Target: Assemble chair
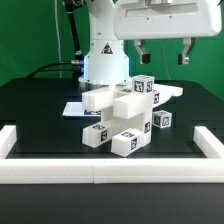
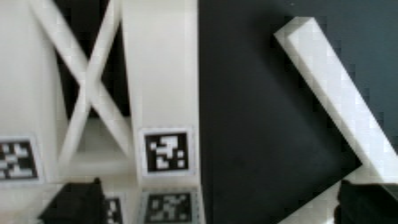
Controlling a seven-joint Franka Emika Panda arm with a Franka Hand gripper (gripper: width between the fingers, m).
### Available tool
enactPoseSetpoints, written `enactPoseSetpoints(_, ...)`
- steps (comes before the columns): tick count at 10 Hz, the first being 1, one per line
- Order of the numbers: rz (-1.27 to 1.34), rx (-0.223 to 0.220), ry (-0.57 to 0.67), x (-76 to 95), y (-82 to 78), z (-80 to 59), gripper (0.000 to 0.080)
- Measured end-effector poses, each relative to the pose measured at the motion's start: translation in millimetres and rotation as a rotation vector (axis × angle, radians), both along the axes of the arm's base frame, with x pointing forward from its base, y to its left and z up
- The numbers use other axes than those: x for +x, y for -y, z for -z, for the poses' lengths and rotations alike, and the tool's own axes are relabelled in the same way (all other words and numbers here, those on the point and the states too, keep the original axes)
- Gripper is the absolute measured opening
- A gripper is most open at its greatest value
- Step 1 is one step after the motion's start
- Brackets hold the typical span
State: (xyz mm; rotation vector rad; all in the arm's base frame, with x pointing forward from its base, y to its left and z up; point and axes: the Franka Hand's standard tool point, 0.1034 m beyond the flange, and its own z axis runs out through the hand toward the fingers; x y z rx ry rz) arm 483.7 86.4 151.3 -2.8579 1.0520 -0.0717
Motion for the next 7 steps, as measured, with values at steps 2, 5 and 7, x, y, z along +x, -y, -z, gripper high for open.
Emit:
enactPoseSetpoints(2,0.06,0.023,-0.009,-18.2,-16.8,-5.6,0.0648)
enactPoseSetpoints(5,0.12,0.009,-0.009,-39.7,-32.4,10.5,0.0648)
enactPoseSetpoints(7,0.115,0.008,-0.012,-38.7,-31.5,10.1,0.0648)
